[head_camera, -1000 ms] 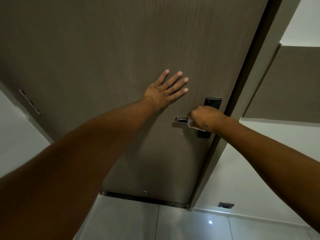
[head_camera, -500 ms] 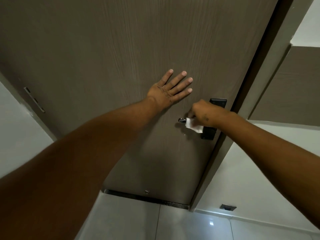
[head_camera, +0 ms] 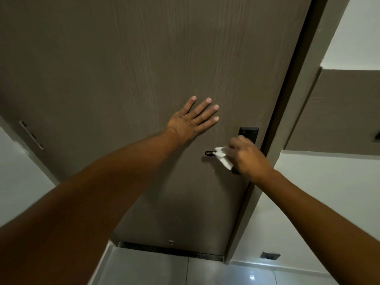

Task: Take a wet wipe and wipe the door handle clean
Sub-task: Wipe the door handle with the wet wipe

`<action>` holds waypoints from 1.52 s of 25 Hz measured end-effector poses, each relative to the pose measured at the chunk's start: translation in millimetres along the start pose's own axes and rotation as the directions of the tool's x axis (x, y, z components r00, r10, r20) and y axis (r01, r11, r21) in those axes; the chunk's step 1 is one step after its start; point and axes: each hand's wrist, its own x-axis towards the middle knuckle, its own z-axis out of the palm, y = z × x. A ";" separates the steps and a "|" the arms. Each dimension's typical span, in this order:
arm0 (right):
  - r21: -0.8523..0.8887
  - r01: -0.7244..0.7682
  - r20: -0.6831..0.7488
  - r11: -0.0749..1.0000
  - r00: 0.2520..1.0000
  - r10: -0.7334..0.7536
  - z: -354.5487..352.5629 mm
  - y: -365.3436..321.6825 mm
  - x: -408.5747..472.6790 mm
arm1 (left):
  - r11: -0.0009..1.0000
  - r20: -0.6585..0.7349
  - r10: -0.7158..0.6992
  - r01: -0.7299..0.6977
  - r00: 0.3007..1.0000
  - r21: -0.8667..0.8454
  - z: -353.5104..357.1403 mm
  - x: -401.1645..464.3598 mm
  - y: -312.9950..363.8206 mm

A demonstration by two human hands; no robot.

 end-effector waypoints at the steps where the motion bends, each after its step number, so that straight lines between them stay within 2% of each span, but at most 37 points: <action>1: 0.110 -0.156 -0.039 0.982 0.986 0.161 1.9 6.7 -16.4 | 1.000 -0.005 0.006 -0.006 1.000 0.004 0.1 0.4 -0.8; 2: 0.297 -0.325 -0.057 0.898 0.933 0.356 5.2 10.1 -27.8 | 1.000 -0.023 0.009 -0.008 1.000 0.010 0.3 0.5 -1.2; 3: 0.465 -0.443 -0.062 0.767 0.847 0.527 12.1 10.7 -34.6 | 1.000 -0.038 0.010 -0.009 0.999 0.020 0.1 0.1 -1.5; 4: 0.606 -0.493 -0.087 0.624 0.739 0.668 16.8 6.5 -36.3 | 1.000 -0.045 0.014 -0.013 0.999 0.028 -0.4 -0.3 -2.0; 5: 0.666 -0.516 -0.119 0.538 0.639 0.760 23.0 0.8 -36.1 | 0.999 -0.047 0.020 -0.018 0.999 0.031 -0.9 -0.5 -2.8; 8: 0.796 -0.483 -0.172 0.365 0.398 0.901 31.5 -17.1 -36.8 | 1.000 -0.053 0.023 -0.022 0.998 0.019 -1.0 -1.2 -1.4; 10: 0.847 -0.460 -0.127 0.265 0.309 0.943 36.3 -25.4 -37.7 | 1.000 -0.032 0.021 -0.021 0.999 0.007 -1.5 -1.1 -2.8; 12: 0.865 -0.438 -0.092 0.245 0.341 0.935 38.0 -37.4 -33.1 | 1.000 -0.029 0.017 -0.017 0.999 -0.001 0.0 -0.8 -2.6; 15: 0.868 -0.424 -0.018 0.260 0.496 0.868 38.7 -70.2 -11.4 | 0.999 -0.035 0.016 -0.017 0.999 -0.030 2.9 0.3 -1.0; 18: 0.791 -0.453 0.002 0.411 0.673 0.739 40.7 -102.2 23.0 | 0.999 -0.030 0.009 -0.010 1.000 -0.032 3.3 1.1 -1.9; 20: 0.714 -0.471 -0.011 0.517 0.732 0.682 40.9 -107.6 33.9 | 0.999 -0.022 0.007 -0.008 1.000 -0.031 1.8 1.4 -1.9; 21: 0.722 -0.481 -0.003 0.497 0.717 0.697 38.8 -102.1 31.6 | 0.999 -0.010 0.007 -0.008 1.000 -0.032 1.3 1.2 -1.8; 22: 0.771 -0.487 0.025 0.409 0.665 0.746 35.2 -92.2 25.6 | 0.999 0.003 0.008 -0.008 1.000 -0.037 1.5 0.7 -1.7; 24: 0.849 -0.463 0.030 0.256 0.525 0.851 29.3 -61.1 2.8 | 0.999 0.016 0.012 -0.012 1.000 -0.041 2.2 -0.4 -1.6; 26: 0.847 -0.473 -0.030 0.242 0.412 0.911 24.8 -28.8 -16.3 | 0.999 0.016 0.021 -0.021 1.000 -0.033 0.8 0.0 -3.1; 29: 0.841 -0.470 -0.086 0.268 0.372 0.924 22.0 -12.4 -18.4 | 1.000 0.003 0.022 -0.022 1.000 -0.011 0.3 0.5 -1.2; 30: 0.865 -0.464 -0.035 0.190 0.321 0.946 23.2 -15.3 -16.8 | 1.000 0.009 0.024 -0.024 1.000 -0.012 -0.5 0.6 -1.2; 31: 0.896 -0.440 0.048 0.061 0.233 0.971 23.9 -18.1 -15.2 | 0.999 0.013 0.025 -0.025 1.000 -0.020 -1.3 0.7 -1.4; 33: 0.909 -0.288 0.323 -0.302 0.028 0.946 23.8 -21.9 -14.5 | 0.999 0.008 0.026 -0.026 1.000 -0.035 -1.5 0.2 -2.1; 34: 0.863 -0.194 0.471 -0.466 -0.021 0.882 23.8 -22.7 -15.3 | 0.999 0.003 0.024 -0.024 1.000 -0.038 -1.3 0.1 -2.5; 35: 0.801 -0.122 0.589 -0.586 -0.016 0.808 23.3 -25.3 -15.4 | 0.999 -0.002 0.019 -0.019 1.000 -0.041 -1.1 0.2 -2.7; 36: 0.733 -0.050 0.680 -0.679 0.041 0.732 22.6 -30.9 -13.4 | 0.999 -0.003 0.014 -0.014 1.000 -0.042 -0.9 0.1 -3.0; 38: 0.593 0.138 0.766 -0.793 0.204 0.609 22.1 -49.9 -4.4 | 0.999 0.002 0.010 -0.010 1.000 -0.048 -1.0 0.1 -1.9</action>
